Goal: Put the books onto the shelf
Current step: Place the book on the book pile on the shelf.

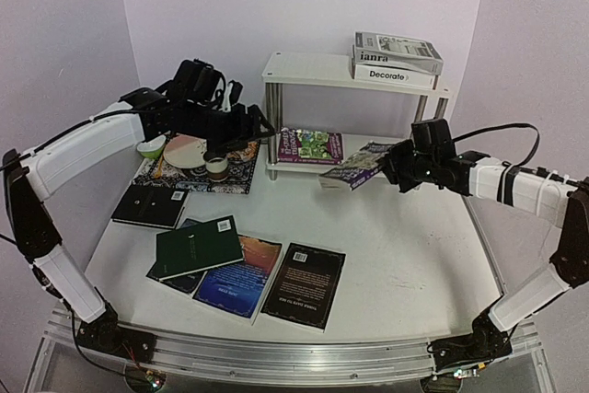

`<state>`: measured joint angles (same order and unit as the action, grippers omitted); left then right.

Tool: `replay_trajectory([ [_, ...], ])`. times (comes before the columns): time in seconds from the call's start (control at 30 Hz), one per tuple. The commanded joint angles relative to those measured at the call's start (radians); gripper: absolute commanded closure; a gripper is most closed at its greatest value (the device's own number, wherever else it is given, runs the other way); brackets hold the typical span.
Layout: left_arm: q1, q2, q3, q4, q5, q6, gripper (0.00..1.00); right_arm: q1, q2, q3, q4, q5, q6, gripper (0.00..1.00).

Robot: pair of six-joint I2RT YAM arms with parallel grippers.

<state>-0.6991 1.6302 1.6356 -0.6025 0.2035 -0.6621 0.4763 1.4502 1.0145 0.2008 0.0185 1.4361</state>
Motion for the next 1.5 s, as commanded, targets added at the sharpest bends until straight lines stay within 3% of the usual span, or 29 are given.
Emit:
replay_trajectory([
  [0.0,0.003,-0.108,-0.038,-0.003,-0.138,0.063,0.20,-0.002,-0.017,0.050,0.304,0.221,-0.005,1.00],
  [0.27,0.003,-0.249,-0.121,-0.020,-0.149,0.126,0.20,0.022,0.250,0.180,0.646,0.347,-0.056,1.00],
  [0.43,0.003,-0.366,-0.213,-0.025,-0.147,0.119,0.20,0.042,0.444,0.350,0.775,0.400,-0.125,1.00],
  [0.8,0.003,-0.523,-0.301,-0.052,-0.232,0.117,0.20,0.108,0.794,0.767,0.823,0.548,-0.220,1.00],
  [1.47,0.003,-0.509,-0.272,-0.108,-0.259,0.206,0.21,0.211,0.965,0.896,0.873,0.707,-0.336,1.00],
])
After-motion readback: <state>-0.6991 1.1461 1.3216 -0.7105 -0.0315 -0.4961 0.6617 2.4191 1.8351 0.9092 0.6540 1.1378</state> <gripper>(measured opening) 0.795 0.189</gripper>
